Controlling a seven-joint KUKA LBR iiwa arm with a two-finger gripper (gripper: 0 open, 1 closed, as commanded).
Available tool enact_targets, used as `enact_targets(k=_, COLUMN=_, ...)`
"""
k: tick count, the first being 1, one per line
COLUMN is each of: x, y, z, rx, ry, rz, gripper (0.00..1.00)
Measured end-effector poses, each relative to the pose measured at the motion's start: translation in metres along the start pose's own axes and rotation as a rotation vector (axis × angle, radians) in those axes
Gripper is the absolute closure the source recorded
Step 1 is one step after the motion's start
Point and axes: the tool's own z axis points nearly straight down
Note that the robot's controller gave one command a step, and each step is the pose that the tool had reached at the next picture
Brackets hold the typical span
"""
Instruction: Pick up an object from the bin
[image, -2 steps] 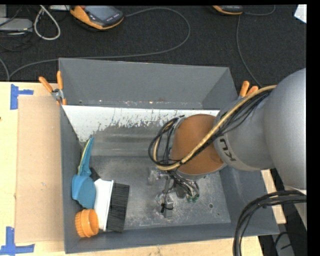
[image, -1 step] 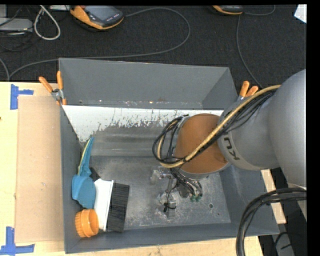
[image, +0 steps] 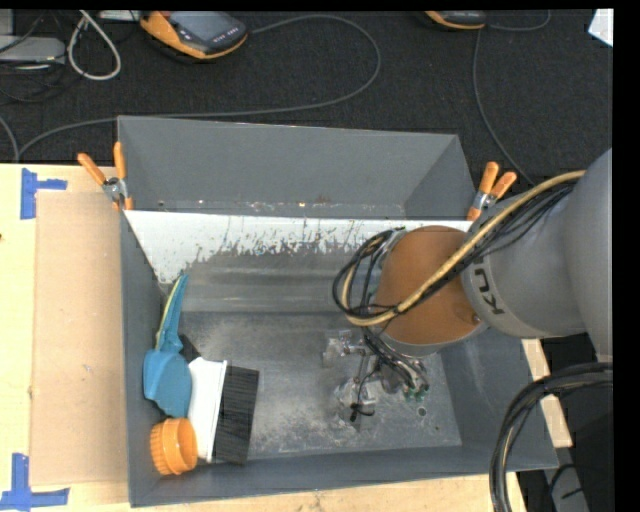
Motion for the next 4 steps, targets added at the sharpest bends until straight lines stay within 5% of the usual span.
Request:
enact_targets(k=1, x=0.027, y=-0.003, z=0.0, rx=-0.003, ry=0.002, rz=-0.235, gripper=0.0)
enact_targets(k=2, x=0.024, y=-0.009, z=0.0, rx=-0.005, ry=0.003, rz=-0.198, gripper=0.0)
enact_targets(k=3, x=0.021, y=-0.028, z=0.0, rx=-0.003, ry=0.001, rz=-0.033, gripper=0.0)
enact_targets(k=4, x=0.027, y=-0.074, z=-0.002, rx=-0.004, ry=0.002, rz=-0.217, gripper=1.0)
